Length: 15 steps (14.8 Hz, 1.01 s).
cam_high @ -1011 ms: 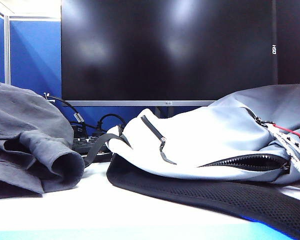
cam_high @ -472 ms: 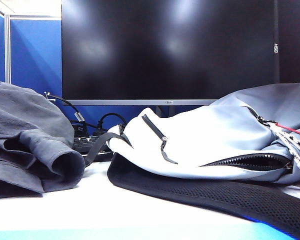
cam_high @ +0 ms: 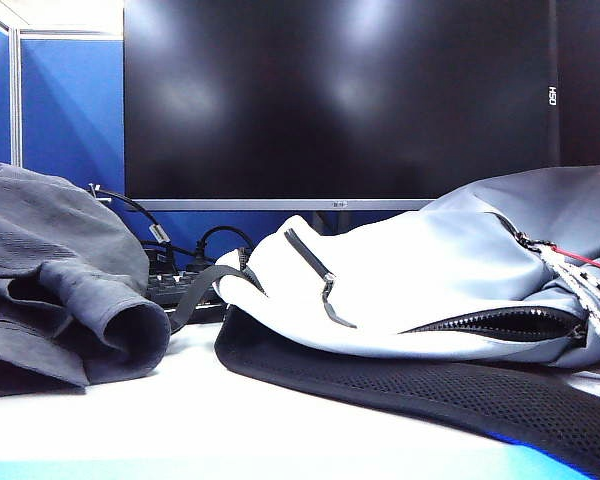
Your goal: Take the gray clothes out of the backpack.
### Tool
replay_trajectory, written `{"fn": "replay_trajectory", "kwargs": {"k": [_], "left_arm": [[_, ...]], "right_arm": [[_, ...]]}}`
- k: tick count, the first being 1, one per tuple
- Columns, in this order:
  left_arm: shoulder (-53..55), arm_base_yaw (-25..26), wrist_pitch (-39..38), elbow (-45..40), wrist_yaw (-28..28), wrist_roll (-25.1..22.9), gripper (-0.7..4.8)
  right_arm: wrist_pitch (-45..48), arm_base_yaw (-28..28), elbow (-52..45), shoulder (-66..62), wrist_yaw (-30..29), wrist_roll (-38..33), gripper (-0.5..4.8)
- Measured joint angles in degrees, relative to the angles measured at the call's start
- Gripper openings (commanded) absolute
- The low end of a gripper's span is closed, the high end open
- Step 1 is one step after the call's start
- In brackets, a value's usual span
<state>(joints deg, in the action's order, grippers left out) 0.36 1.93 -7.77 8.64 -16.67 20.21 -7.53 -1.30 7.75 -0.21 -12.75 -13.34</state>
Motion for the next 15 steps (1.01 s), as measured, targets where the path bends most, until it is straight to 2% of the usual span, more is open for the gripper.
{"fn": "replay_trajectory", "kwargs": {"k": [2, 4, 7, 9, 11, 15], "left_arm": [[0.0, 0.0, 8.5, -4.4, 0.0, -2.1, -0.05], [0.0, 0.0, 12.7, -7.6, 0.0, -5.4, -0.05], [0.0, 0.0, 13.3, -8.2, 1.6, -9.0, -0.05], [0.0, 0.0, 13.1, -8.2, 3.9, -10.9, -0.05], [0.0, 0.0, 13.1, -8.2, 5.3, -11.9, -0.05], [0.0, 0.0, 13.0, -8.2, 10.4, -12.7, -0.05]], "right_arm": [[0.4, 0.0, 0.0, 0.0, 0.8, 0.0, -0.06], [0.4, 0.0, 0.0, 0.0, 1.1, -0.1, -0.06], [0.4, 0.0, 0.0, 0.0, 1.1, 1.0, -0.06], [0.8, 0.0, -1.2, 0.0, 1.2, 6.5, -0.06], [2.0, 0.0, -4.7, 0.0, 1.2, 7.8, -0.06], [7.4, 0.0, -7.2, 0.0, 5.8, 7.9, -0.06]]}}
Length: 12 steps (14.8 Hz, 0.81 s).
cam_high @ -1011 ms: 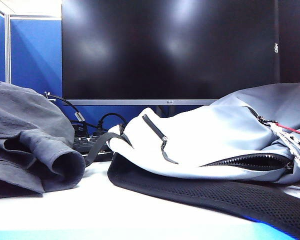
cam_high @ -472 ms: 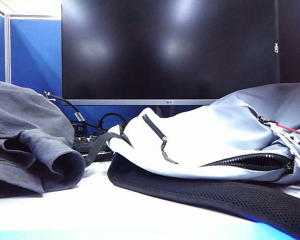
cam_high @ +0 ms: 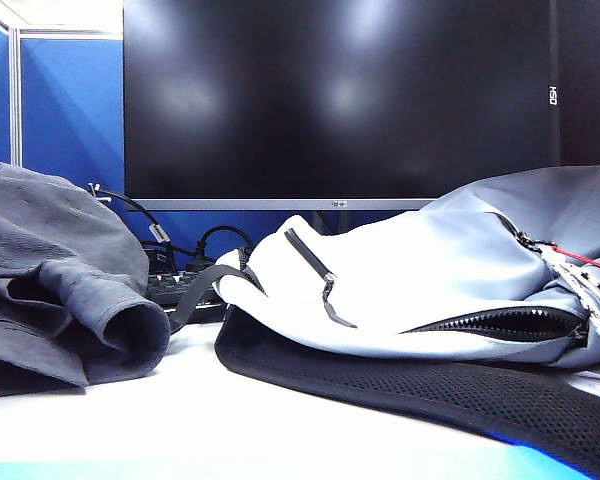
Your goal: Take the gray clothes out of the backpack.
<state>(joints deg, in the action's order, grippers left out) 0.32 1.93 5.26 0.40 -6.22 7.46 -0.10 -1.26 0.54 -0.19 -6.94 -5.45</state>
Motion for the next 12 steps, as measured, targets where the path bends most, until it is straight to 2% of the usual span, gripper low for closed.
{"fn": "replay_trajectory", "kwargs": {"k": [4, 7, 12], "left_arm": [[0.0, 0.0, -1.2, 0.0, 0.9, 0.0, -0.05], [0.0, 0.0, -1.9, 0.0, 0.9, -0.7, -0.05], [0.0, 0.0, -5.2, 0.0, 1.4, -5.4, -0.05]], "right_arm": [[1.7, 0.0, 0.0, 0.0, 0.7, 0.0, -0.06], [1.7, 0.0, 0.0, 0.0, 4.0, 0.0, -0.06], [2.1, 0.0, 0.0, 0.0, 4.2, 0.0, -0.06]]}}
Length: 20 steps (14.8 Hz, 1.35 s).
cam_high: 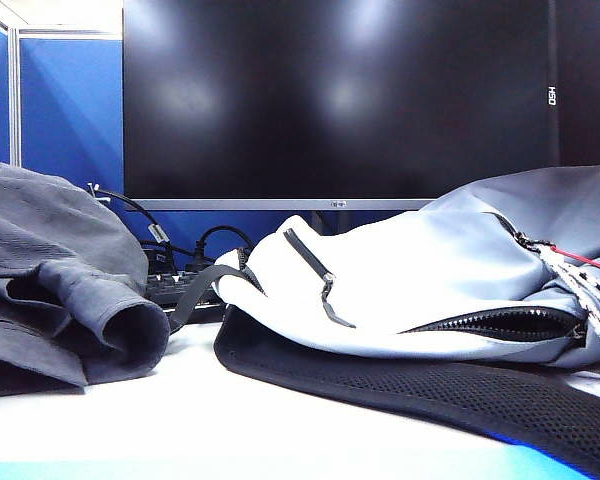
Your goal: Take the gray clothes out of the backpack.
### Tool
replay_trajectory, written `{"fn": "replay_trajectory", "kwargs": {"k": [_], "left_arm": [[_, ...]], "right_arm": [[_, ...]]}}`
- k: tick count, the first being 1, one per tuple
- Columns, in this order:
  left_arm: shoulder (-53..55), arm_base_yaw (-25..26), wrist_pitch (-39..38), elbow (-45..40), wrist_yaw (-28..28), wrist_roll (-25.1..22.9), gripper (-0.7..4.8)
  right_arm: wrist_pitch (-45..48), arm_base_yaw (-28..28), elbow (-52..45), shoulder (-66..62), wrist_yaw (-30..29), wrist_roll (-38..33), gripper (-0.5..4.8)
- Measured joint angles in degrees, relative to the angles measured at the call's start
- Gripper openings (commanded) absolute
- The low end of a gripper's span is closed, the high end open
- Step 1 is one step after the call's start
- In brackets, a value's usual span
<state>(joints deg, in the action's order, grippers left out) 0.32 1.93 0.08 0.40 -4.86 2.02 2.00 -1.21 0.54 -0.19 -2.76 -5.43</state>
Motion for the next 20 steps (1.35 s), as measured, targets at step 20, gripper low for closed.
{"fn": "replay_trajectory", "kwargs": {"k": [20], "left_arm": [[0.0, 0.0, 0.0, 0.0, 2.3, -2.0, -0.05]], "right_arm": [[3.1, 0.0, 0.0, 0.0, 1.4, -0.3, -0.06]]}}
